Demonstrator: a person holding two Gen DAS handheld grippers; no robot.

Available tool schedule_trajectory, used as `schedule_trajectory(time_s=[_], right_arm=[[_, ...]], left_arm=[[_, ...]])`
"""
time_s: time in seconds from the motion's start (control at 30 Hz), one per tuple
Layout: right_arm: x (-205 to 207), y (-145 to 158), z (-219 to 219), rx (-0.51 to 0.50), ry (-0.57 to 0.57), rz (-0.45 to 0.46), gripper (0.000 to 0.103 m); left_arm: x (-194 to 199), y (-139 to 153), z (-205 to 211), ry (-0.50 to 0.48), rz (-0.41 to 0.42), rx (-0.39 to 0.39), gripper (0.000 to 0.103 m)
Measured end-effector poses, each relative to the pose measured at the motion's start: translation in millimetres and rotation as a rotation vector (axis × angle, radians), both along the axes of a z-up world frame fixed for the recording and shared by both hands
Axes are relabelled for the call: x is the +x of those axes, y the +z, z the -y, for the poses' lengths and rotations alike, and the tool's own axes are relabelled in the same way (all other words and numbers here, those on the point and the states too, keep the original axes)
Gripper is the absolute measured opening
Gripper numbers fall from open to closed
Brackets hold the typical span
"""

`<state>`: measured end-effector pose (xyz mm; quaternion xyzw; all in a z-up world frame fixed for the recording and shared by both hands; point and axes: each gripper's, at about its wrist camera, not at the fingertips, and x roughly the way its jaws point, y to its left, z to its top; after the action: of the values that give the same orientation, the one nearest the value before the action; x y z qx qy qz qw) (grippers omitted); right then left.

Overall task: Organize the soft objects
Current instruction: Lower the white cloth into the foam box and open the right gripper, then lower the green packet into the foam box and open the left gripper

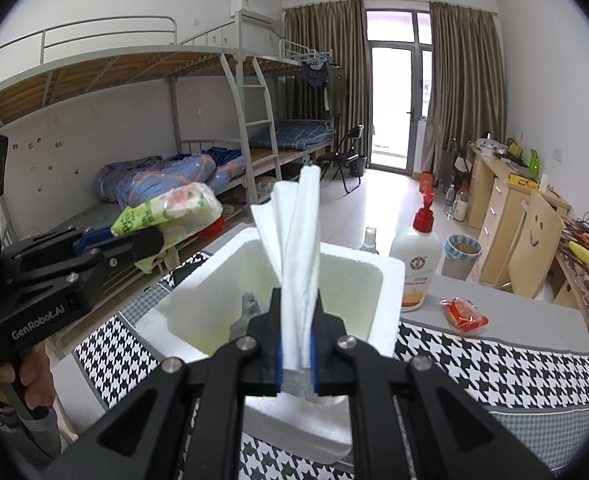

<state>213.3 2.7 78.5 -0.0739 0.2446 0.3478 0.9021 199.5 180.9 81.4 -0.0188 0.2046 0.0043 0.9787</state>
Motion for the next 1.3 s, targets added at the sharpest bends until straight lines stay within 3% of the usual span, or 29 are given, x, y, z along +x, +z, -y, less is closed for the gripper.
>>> schedule_trajectory(time_s=[0.33,0.4,0.53,0.57,0.7,1.3], right_arm=[[10,-2,-6,-0.010,0.009,-0.016,0.013],[11,-3,-7,-0.018,0.006,-0.024,0.018],[6,1,-5,-0.012,0.001,0.021,0.082],[1,4,-3,-0.004,-0.016,0.057,0.090],[-7,8,0,0.002,-0.002,0.095,0.096],[-16,7,30,0.002,-0.063,0.108,0.096]], left_arm=[[5,-3,-1,0.009,-0.006,-0.001,0.022],[5,-3,-3,0.012,-0.006,-0.002,0.022],[6,-5,-4,0.018,-0.006,-0.003,0.022],[5,-5,-4,0.021,-0.006,-0.004,0.022],[6,-7,-5,0.027,-0.013,-0.011,0.022],[19,-7,17,-0.028,-0.033,0.004,0.022]])
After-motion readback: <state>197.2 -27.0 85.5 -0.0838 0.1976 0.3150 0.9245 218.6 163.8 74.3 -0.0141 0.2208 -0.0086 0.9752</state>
